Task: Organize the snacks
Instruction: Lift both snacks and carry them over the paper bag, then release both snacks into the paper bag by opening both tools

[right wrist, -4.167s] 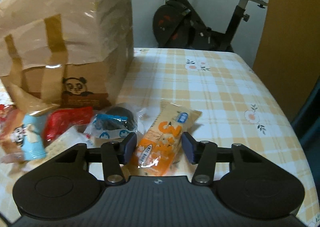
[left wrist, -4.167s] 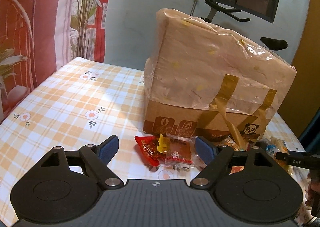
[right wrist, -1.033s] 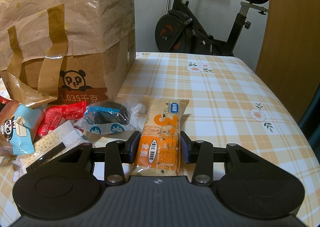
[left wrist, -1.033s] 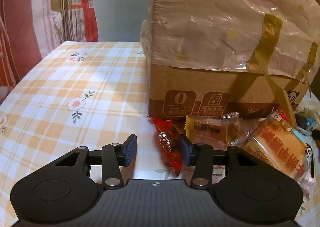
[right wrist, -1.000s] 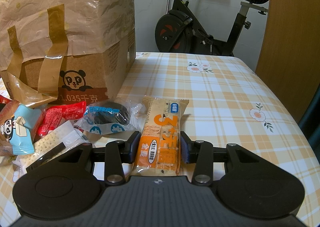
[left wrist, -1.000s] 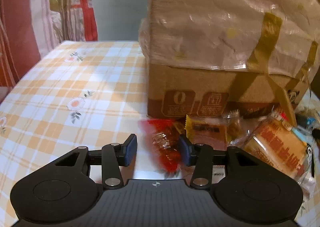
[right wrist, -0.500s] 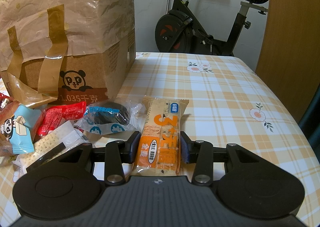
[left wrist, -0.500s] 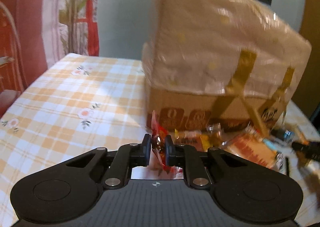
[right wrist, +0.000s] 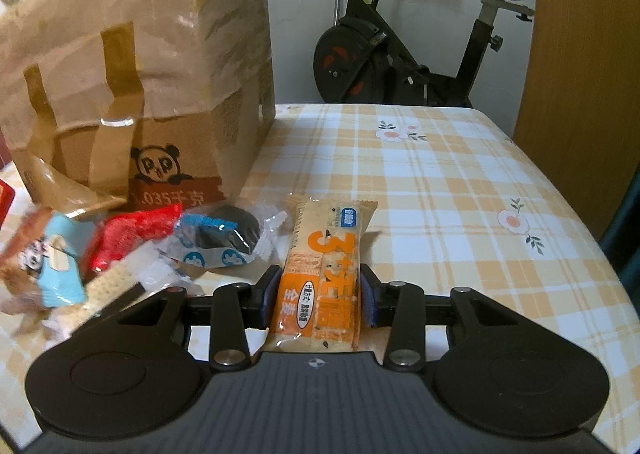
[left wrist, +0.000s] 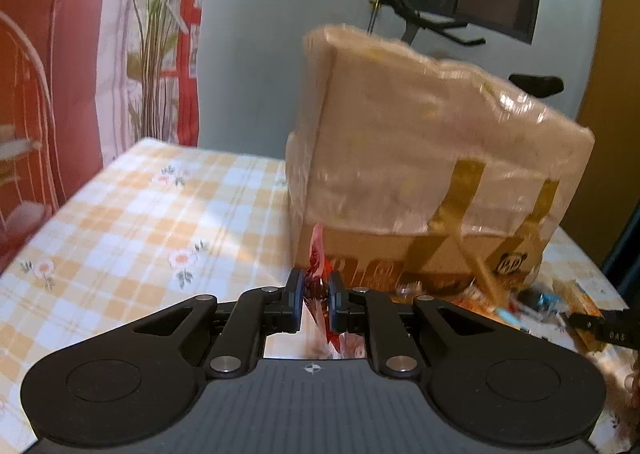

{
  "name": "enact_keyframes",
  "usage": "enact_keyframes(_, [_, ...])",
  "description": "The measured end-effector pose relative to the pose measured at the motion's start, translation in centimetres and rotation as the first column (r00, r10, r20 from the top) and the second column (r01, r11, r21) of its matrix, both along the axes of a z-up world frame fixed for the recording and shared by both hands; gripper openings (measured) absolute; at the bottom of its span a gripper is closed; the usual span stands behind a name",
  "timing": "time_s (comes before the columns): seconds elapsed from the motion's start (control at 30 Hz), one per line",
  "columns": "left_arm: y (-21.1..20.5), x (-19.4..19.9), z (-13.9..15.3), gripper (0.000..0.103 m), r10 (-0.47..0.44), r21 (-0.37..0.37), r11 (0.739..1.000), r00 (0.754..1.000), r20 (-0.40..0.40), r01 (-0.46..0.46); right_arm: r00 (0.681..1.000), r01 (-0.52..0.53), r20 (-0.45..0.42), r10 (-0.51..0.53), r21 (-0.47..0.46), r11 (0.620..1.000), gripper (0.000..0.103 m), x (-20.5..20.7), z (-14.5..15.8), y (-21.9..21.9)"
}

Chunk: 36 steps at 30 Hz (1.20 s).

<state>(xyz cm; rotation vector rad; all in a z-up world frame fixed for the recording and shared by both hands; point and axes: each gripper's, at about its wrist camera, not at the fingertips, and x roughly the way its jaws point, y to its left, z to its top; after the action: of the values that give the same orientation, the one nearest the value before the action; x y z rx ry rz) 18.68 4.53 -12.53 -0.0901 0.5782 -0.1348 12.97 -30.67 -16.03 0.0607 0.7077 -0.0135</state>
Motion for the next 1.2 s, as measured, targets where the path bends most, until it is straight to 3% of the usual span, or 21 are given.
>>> enact_keyframes(0.33, [-0.7, -1.5, 3.7, 0.013, -0.022, 0.024, 1.000, 0.990, 0.140, 0.019, 0.995, 0.032, 0.097, -0.035, 0.033, 0.999, 0.040, -1.8, 3.5, -0.8])
enact_keyframes(0.7, [-0.5, -3.0, 8.8, 0.013, -0.008, -0.001, 1.000, 0.948, 0.319, 0.009, 0.953, -0.030, 0.301, 0.015, 0.043, 0.999, 0.040, -1.2, 10.7, 0.5])
enact_keyframes(0.93, [-1.3, -1.1, 12.7, 0.013, -0.034, 0.021, 0.999, 0.913, 0.407, 0.028, 0.913, -0.108, 0.397, 0.092, 0.018, 0.994, 0.040, 1.6, 15.6, 2.0])
enact_keyframes(1.07, [-2.4, 0.7, 13.9, 0.013, -0.068, 0.022, 0.998, 0.902, 0.427, 0.065, 0.888, -0.156, 0.442, 0.123, 0.039, 0.987, 0.040, 3.7, 17.8, 3.1])
enact_keyframes(1.2, [-4.5, 3.6, 14.3, 0.013, -0.116, 0.069, 0.993, 0.893, 0.435, 0.095, 0.876, -0.186, 0.461, 0.139, 0.057, 0.981, 0.040, 6.3, 18.9, 4.7])
